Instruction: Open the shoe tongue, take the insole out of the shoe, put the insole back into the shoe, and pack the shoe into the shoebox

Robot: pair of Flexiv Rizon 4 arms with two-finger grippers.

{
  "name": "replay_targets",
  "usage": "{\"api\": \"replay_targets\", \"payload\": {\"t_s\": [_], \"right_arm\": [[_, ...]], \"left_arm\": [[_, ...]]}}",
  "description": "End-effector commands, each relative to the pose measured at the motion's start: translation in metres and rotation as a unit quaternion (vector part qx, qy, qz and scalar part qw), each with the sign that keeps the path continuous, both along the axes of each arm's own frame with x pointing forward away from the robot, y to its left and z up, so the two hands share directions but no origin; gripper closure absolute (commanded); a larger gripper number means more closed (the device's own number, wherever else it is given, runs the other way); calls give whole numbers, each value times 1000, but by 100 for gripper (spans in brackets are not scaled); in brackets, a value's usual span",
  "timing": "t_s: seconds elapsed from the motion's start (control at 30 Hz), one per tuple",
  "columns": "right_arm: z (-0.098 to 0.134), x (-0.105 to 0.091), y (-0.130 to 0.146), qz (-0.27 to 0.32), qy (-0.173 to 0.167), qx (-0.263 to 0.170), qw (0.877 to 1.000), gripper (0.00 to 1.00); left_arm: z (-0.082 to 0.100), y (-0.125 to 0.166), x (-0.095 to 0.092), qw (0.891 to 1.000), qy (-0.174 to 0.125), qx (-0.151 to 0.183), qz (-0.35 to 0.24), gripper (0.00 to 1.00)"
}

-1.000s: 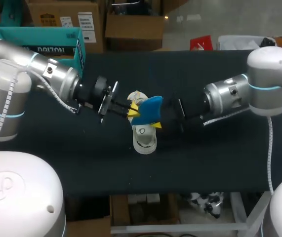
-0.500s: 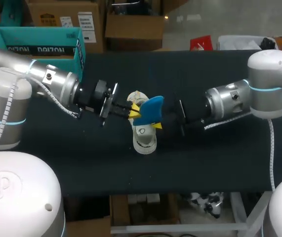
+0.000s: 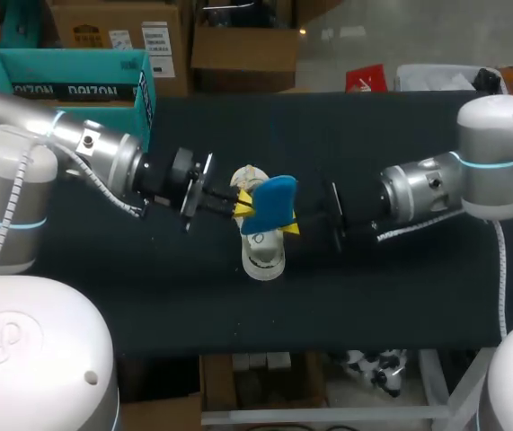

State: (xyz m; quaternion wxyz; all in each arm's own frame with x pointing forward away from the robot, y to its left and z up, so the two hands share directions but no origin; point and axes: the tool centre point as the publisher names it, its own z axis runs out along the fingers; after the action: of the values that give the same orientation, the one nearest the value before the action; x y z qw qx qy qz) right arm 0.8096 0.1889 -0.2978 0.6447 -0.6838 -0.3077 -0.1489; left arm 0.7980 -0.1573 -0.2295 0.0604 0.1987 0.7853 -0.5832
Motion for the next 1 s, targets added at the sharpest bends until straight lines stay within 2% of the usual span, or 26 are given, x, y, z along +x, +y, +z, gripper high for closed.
{"api": "replay_targets", "payload": {"t_s": [0.03, 0.07, 0.13, 0.17, 0.2, 0.23, 0.27, 0.33, 0.4, 0.43, 0.47, 0.53, 0.57, 0.63, 0.67, 0.7, 0.77, 0.8, 0.83, 0.97, 1.0], "right_arm": [[-2, 2, 0, 4, -8, 4, 1000, 100], [-3, 3, 0, 6, -13, 7, 1000, 100], [-5, 4, 0, 6, -18, 7, 1000, 100], [-7, 5, 0, 8, -21, 9, 1000, 100], [-8, 6, 0, 9, -22, 9, 1000, 100], [-9, 7, 0, 13, -24, 8, 1000, 100], [-9, 7, 0, 18, -28, 7, 999, 100], [-9, 7, 0, 21, -32, 7, 999, 100], [-9, 8, -1, 26, -36, 6, 999, 100], [-9, 8, -2, 27, -37, 6, 999, 100], [-9, 8, -2, 30, -39, 6, 999, 100], [-10, 8, -3, 32, -42, 7, 999, 100], [-10, 9, -3, 34, -43, 8, 998, 100], [-11, 10, -3, 40, -45, 9, 998, 100], [-12, 11, -3, 40, -45, 10, 998, 100], [-12, 11, -3, 41, -46, 10, 998, 100], [-13, 13, -2, 43, -47, 11, 998, 100], [-14, 13, -2, 45, -47, 13, 998, 100], [-15, 14, -2, 47, -46, 15, 998, 100], [-17, 14, -1, 52, -47, 20, 997, 100], [-17, 14, 0, 54, -46, 22, 997, 100]], "left_arm": [[1, 3, 3, 999, 27, 14, -14, 100], [2, 5, 5, 998, 44, 23, -24, 94], [3, 9, 8, 997, 60, 36, -33, 38], [4, 12, 11, 994, 82, 52, -49, 17], [5, 15, 13, 992, 94, 64, -56, 4], [5, 18, 16, 990, 105, 74, -64, 0], [6, 22, 19, 984, 125, 97, -85, 0], [8, 31, 26, 976, 148, 120, -103, 0], [9, 41, 33, 963, 178, 152, -137, 0], [9, 46, 36, 951, 190, 181, -161, 0], [9, 50, 40, 948, 195, 190, -167, 0], [9, 59, 47, 932, 209, 225, -195, 0], [9, 61, 50, 931, 210, 228, -192, 0], [8, 67, 57, 916, 219, 258, -216, 0], [8, 69, 60, 914, 223, 260, -219, 0], [8, 71, 62, 904, 226, 274, -238, 0], [6, 74, 65, 902, 220, 282, -243, 0], [6, 76, 65, 896, 215, 293, -255, 0], [5, 77, 65, 898, 207, 295, -253, 0], [2, 80, 66, 890, 181, 316, -273, 0], [3, 81, 66, 892, 177, 311, -276, 0]]}}
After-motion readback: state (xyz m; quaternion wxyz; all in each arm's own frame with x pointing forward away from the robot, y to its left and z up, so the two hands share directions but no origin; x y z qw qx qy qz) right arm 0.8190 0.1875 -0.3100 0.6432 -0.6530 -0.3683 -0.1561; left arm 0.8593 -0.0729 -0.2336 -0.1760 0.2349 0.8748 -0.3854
